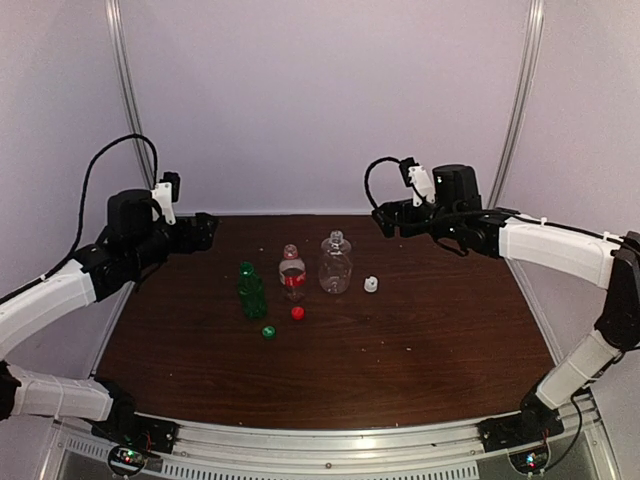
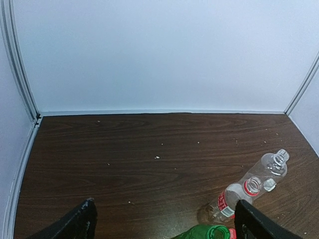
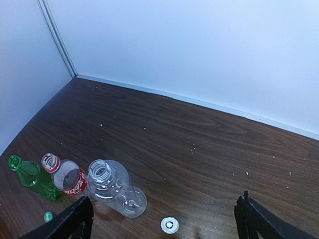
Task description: Unscrew the bottle caps
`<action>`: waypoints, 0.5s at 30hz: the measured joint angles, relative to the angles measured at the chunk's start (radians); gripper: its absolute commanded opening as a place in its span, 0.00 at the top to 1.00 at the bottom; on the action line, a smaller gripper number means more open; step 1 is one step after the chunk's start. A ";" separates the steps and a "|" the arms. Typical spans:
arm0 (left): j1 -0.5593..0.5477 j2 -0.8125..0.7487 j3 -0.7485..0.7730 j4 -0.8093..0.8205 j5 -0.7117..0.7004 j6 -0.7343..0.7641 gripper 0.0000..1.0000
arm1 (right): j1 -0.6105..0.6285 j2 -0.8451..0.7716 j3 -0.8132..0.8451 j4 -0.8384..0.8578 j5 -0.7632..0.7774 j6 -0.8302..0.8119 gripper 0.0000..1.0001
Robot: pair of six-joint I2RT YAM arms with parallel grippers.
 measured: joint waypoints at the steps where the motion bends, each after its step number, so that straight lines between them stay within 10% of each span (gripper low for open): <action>1: 0.001 0.000 0.000 0.002 0.000 0.000 0.02 | -0.010 0.007 0.007 0.001 -0.015 -0.004 0.00; 15: 0.019 0.010 0.066 -0.001 -0.049 0.109 0.02 | -0.054 0.031 0.076 -0.034 -0.046 -0.060 0.00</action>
